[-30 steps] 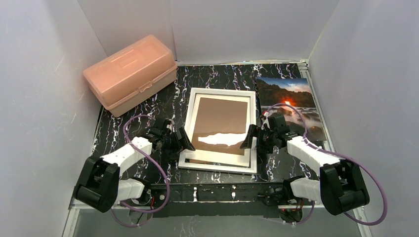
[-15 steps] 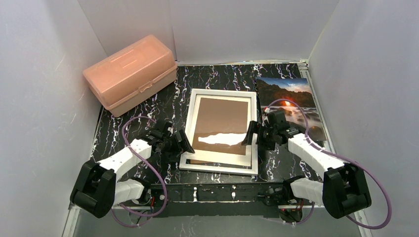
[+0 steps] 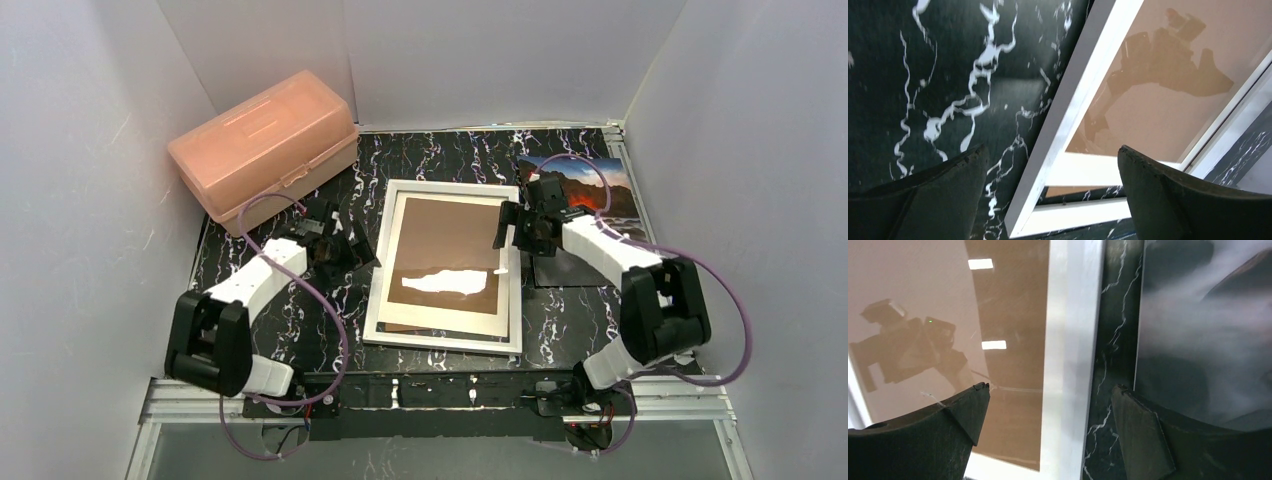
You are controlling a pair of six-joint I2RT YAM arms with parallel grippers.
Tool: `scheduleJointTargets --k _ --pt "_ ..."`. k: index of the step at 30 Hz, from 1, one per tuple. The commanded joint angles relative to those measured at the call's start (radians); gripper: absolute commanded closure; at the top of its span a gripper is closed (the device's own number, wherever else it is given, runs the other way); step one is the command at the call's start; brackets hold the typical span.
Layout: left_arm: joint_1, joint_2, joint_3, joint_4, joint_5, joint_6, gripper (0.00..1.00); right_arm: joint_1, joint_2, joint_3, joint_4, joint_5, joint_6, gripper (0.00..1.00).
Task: Take the photo out of the frame
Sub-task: Adjust the photo frame at the center of the board.
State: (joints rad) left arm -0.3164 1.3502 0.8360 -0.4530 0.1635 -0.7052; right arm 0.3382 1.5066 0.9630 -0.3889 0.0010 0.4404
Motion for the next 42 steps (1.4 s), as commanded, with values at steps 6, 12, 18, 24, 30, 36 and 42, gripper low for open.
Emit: scheduleJointTargets --k 6,12,18,24,30,36,42 --pt "0.031 0.198 0.123 0.193 0.003 0.017 0.02 -0.049 0.219 0.192 0.061 0.038 -0.021 0.01" --pt "0.033 0.359 0.230 0.212 0.061 0.018 0.03 -0.104 0.336 0.285 0.097 -0.107 -0.019 0.08" --pt "0.035 0.404 0.277 0.189 0.031 0.025 0.06 -0.081 0.430 0.372 0.147 -0.284 0.006 0.33" --pt "0.036 0.412 0.299 0.171 0.015 0.031 0.06 -0.054 0.479 0.453 0.123 -0.251 0.004 0.30" --pt "0.036 0.435 0.319 0.175 0.075 0.065 0.07 -0.065 0.439 0.444 0.074 -0.138 -0.018 0.22" --pt "0.036 0.466 0.366 0.172 0.107 0.083 0.09 -0.084 0.388 0.403 0.076 -0.072 -0.035 0.07" --pt "0.036 0.530 0.432 0.133 0.100 0.117 0.10 -0.135 0.447 0.425 0.098 -0.150 -0.033 0.01"
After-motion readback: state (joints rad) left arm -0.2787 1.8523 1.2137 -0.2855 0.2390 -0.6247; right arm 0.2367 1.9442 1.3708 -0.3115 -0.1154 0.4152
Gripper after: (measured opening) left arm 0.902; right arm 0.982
